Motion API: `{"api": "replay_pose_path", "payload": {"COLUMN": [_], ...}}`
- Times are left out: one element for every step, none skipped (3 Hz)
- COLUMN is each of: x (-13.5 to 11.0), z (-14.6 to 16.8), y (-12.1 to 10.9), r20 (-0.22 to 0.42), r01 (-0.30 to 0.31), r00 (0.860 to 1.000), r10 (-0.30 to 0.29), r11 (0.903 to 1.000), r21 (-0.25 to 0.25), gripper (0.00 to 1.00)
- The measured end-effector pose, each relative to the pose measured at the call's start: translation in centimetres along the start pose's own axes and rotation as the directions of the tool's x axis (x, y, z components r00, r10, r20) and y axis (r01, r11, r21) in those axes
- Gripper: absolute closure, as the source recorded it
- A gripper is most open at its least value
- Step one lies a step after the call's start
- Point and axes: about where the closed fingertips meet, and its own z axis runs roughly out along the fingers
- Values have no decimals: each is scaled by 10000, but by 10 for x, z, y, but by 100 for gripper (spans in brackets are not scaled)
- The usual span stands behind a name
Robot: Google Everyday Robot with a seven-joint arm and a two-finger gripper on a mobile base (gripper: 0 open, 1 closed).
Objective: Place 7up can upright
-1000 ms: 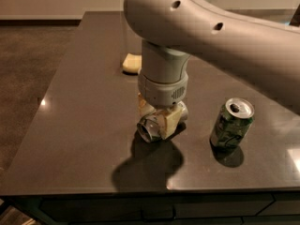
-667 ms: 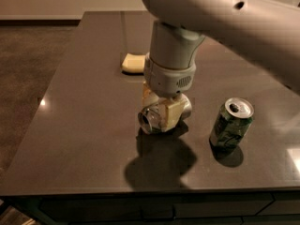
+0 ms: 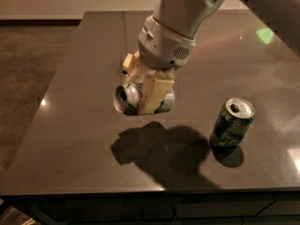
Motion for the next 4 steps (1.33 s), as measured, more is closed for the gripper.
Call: {"api": "replay_pose_path", "payload": {"x": [-28, -44, -48, -48], "z": [0, 1, 6, 8], "y": [-6, -8, -12, -21], "r20": [1599, 2565, 3241, 3924], "r01": [-556, -1376, -2899, -4016], "r00": [9855, 9570, 9062, 8470], "r10": [565, 1357, 2714, 3586], "r11": [9984, 9904, 9570, 9153], "r21": [-99, -106, 91, 304], "gripper": [100, 100, 100, 100]}}
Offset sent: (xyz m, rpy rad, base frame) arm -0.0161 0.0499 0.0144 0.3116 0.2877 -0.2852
